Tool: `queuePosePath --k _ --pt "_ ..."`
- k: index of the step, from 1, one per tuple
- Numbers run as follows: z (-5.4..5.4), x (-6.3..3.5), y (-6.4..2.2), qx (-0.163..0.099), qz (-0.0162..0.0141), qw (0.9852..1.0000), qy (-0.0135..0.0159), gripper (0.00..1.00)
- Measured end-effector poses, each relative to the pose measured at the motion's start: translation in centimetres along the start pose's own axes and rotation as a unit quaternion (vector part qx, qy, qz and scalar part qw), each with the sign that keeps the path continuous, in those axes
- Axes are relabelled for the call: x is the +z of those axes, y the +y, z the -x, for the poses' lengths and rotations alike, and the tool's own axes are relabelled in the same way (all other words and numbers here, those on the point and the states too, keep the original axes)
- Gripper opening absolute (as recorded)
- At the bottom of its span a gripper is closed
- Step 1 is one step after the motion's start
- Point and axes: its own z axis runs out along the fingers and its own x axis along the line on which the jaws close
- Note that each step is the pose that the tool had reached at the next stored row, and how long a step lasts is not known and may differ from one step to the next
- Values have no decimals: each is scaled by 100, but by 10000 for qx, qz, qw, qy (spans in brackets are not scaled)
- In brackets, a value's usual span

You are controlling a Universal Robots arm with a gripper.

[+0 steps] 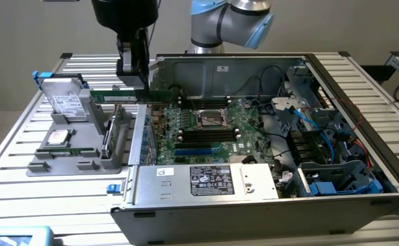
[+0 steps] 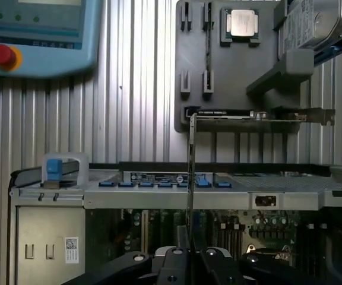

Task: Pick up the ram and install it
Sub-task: 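Pick up the ram and move it above insertion slot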

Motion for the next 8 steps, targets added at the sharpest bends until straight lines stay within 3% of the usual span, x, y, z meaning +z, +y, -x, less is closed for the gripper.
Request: queuePosePath --k 8 --pt "9 41 -363 0 -1 10000 0 13"
